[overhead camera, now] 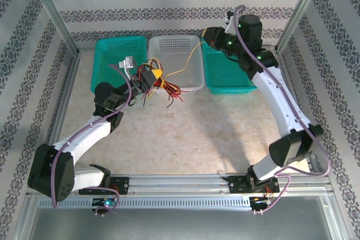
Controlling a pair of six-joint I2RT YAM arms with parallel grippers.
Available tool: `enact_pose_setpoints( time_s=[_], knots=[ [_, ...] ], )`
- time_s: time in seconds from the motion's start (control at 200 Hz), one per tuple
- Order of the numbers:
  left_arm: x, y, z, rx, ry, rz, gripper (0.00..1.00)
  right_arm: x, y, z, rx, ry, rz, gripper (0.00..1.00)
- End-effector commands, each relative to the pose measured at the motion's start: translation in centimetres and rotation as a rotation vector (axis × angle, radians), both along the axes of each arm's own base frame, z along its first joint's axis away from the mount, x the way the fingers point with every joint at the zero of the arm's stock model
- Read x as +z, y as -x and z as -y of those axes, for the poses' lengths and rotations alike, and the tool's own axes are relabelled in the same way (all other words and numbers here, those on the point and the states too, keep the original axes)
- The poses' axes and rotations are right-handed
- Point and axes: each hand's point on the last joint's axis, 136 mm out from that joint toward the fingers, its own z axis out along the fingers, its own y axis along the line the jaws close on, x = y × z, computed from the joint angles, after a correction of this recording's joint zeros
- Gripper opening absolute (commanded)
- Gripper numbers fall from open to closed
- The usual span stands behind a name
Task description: Untangle the cables
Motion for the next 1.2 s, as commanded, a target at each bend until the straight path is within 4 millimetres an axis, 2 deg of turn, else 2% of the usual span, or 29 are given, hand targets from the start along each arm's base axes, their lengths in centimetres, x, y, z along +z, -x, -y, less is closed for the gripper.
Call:
enact_pose_setpoints(
  time_s=[0.0, 0.13, 0.23, 0.33, 0.4, 0.52, 0.6, 0.695, 0.784, 0.869, 1.069, 1.194],
  knots=[
    [5.7, 3.9, 0.5, -0.149, 0.074, 0.167, 0.00, -2.4, -1.8, -0.1, -0.006, -0.037, -0.030, 0.00],
    [8.2, 4.4, -0.2, -0.128, 0.129, 0.210, 0.00, -6.6, -1.9, -1.4, -0.001, -0.060, -0.097, 0.00],
    [10.4, 4.4, -1.0, -0.092, 0.179, 0.257, 0.00, -9.7, -0.7, -3.7, 0.037, -0.066, -0.145, 0.00],
    [12.1, 3.7, -1.9, -0.008, 0.215, 0.308, 0.00, -12.5, 1.6, -6.3, 0.077, -0.093, -0.177, 0.00],
    [12.7, 2.4, -2.7, 0.085, 0.205, 0.321, 0.00, -14.0, 3.5, -7.8, 0.098, -0.121, -0.187, 0.00],
    [12.9, -0.2, -4.3, 0.263, 0.178, 0.324, 0.00, -16.4, 7.7, -10.3, 0.148, -0.139, -0.212, 0.00],
    [12.3, -2.0, -5.1, 0.349, 0.139, 0.306, 0.00, -17.0, 10.2, -10.5, 0.166, -0.123, -0.213, 0.00],
    [9.8, -4.4, -6.7, 0.483, 0.047, 0.231, 0.00, -16.1, 12.3, -8.3, 0.133, -0.118, -0.184, 0.00],
    [7.0, -5.8, -9.1, 0.626, -0.050, 0.158, 0.00, -14.5, 13.3, -4.4, 0.066, -0.116, -0.153, 0.00],
    [4.8, -6.5, -11.1, 0.686, -0.106, 0.102, 0.00, -12.8, 14.0, -0.6, 0.000, -0.127, -0.124, 0.00],
    [0.2, -6.5, -15.2, 0.807, -0.163, -0.031, 0.00, -8.6, 14.6, 8.0, -0.182, -0.139, -0.059, 0.00],
    [-1.8, -6.1, -17.8, 0.864, -0.131, -0.116, 0.00, -7.3, 14.4, 12.8, -0.297, -0.158, -0.055, 0.00]
  ],
)
